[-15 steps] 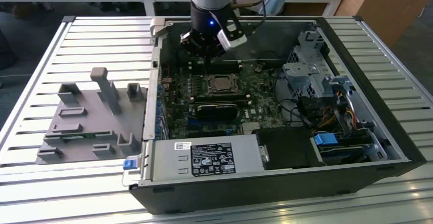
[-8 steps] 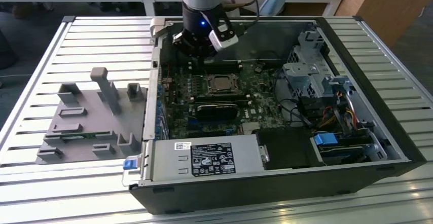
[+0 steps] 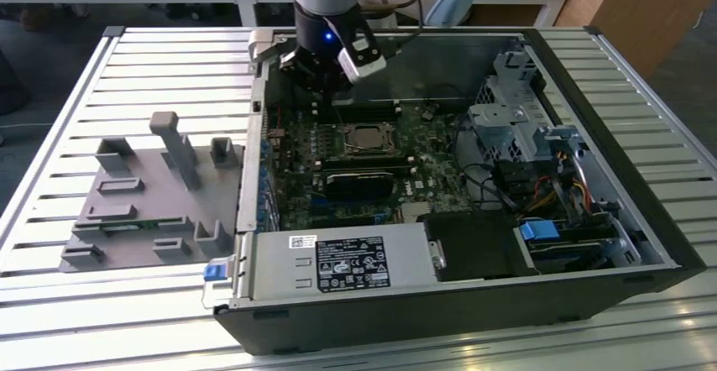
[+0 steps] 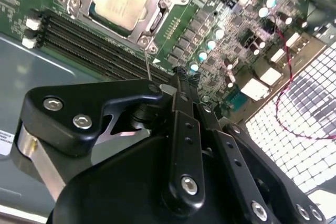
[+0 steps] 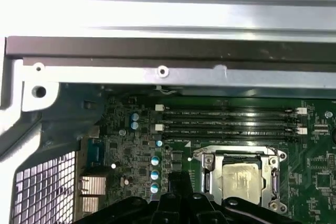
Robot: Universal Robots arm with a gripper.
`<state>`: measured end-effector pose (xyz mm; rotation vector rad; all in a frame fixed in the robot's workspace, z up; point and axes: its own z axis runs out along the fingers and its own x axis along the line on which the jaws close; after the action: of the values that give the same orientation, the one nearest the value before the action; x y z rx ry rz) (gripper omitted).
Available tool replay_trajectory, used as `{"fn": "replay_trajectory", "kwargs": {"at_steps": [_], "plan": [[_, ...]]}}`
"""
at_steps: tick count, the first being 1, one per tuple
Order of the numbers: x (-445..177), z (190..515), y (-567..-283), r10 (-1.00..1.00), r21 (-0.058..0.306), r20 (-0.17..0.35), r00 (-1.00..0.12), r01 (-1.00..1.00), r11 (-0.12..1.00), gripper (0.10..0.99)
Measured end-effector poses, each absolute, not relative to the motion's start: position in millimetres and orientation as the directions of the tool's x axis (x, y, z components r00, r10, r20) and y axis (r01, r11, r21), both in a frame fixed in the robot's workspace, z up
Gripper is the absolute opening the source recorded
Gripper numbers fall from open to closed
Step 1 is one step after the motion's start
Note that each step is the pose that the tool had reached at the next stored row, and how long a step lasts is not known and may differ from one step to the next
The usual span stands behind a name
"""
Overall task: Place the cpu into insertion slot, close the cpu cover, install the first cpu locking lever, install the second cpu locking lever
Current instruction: 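Install the first cpu locking lever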
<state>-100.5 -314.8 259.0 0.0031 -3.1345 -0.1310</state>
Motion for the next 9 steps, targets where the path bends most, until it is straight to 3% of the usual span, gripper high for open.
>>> {"fn": "replay_trajectory", "kwargs": {"at_steps": [9], "plan": [[-102.6, 254.3, -306.2, 0.010, 0.084, 0.004, -1.000, 0.011, 0.996, 0.106]]}}
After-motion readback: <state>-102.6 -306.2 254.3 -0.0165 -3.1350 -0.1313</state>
